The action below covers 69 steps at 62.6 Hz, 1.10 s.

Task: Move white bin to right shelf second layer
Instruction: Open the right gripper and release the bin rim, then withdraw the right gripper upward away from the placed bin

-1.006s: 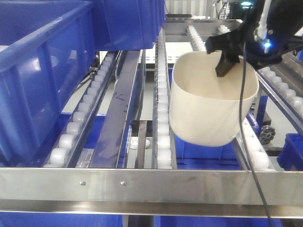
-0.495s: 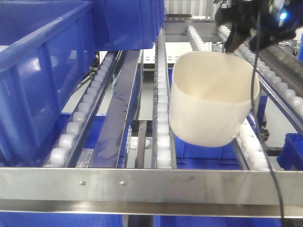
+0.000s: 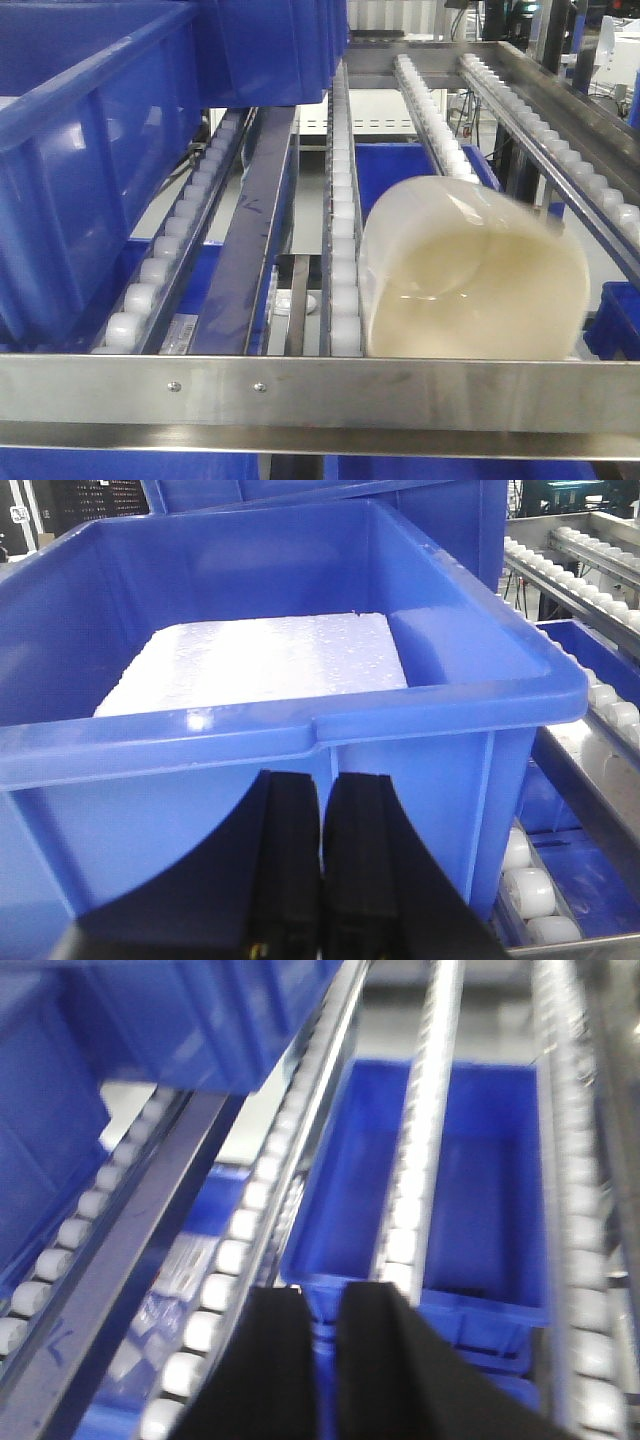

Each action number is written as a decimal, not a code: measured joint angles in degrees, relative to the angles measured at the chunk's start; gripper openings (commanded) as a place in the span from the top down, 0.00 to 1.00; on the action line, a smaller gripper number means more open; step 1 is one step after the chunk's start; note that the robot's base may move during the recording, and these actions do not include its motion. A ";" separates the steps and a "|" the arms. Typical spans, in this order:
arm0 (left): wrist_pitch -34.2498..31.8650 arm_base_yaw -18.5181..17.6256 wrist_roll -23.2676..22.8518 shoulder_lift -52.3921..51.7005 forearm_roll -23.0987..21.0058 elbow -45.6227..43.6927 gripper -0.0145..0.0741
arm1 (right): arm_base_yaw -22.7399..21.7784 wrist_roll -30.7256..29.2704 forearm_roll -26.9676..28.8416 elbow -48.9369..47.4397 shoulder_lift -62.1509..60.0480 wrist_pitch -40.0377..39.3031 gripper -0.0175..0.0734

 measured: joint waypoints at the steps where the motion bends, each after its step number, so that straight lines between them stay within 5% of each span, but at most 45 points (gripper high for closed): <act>1: 0.00 0.00 0.00 0.00 0.00 0.00 0.74 | -0.27 0.00 0.00 0.56 -0.61 -0.01 0.71; 41: 0.00 0.00 0.00 0.00 0.00 0.00 0.74 | -7.54 0.10 0.00 26.80 -29.72 -9.29 0.75; 69: 0.00 0.00 0.00 0.00 0.00 0.00 0.74 | -7.81 0.10 0.00 29.89 -34.99 -9.93 0.75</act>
